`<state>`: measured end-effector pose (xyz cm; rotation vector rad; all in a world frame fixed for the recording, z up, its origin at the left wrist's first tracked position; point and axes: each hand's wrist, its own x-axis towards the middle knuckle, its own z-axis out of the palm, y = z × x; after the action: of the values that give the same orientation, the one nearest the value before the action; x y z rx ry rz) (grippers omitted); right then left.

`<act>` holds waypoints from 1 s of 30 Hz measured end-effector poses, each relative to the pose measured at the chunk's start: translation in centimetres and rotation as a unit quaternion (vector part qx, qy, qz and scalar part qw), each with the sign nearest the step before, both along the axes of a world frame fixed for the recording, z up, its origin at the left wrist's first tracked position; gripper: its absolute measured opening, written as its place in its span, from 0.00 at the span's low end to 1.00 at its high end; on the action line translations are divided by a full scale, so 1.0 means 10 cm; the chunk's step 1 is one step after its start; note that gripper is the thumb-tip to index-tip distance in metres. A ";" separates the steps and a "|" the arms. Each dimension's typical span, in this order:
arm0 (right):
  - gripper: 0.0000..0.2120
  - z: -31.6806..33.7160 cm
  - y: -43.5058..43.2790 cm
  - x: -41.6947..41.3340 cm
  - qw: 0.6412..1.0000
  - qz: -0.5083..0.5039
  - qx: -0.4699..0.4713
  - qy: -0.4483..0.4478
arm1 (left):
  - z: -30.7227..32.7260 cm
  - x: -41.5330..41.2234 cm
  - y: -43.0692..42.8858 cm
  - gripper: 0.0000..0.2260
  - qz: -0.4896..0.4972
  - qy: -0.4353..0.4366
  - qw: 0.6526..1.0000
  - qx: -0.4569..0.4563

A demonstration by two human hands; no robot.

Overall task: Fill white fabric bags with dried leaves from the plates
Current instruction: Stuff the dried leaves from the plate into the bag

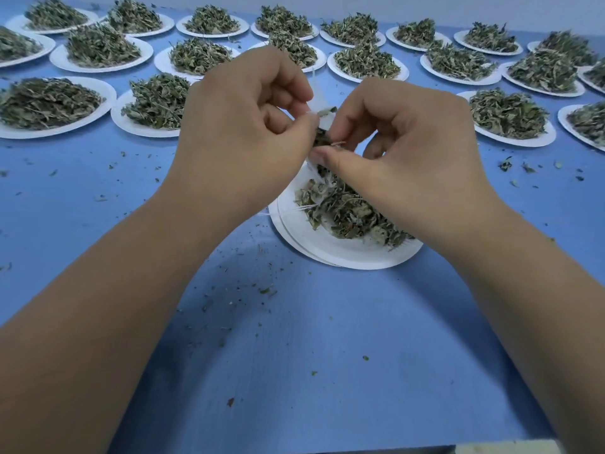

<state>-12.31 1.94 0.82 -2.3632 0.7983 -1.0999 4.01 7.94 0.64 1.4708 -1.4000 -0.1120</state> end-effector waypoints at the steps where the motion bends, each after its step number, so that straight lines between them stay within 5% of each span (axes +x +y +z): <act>1: 0.06 0.00 0.01 0.00 1.000 0.005 -0.005 0.003 | 0.00 0.00 0.00 0.06 0.000 0.005 1.000 0.000; 13: 0.02 -0.02 -0.05 -0.03 0.994 -0.035 -0.088 0.045 | 0.02 -0.03 0.02 0.08 -0.048 0.051 0.997 0.015; 19: 0.17 -0.03 -0.08 -0.02 0.994 -0.074 -0.071 0.048 | 0.03 -0.05 0.03 0.07 -0.098 0.082 0.991 0.028; 30: 0.09 -0.02 -0.05 -0.05 0.999 0.007 -0.043 0.028 | 0.00 -0.01 0.01 0.08 -0.038 0.038 0.998 0.012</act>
<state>-12.78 1.41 0.59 -2.4775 0.7674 -1.0868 3.95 8.06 0.62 1.4182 -1.3969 -0.2313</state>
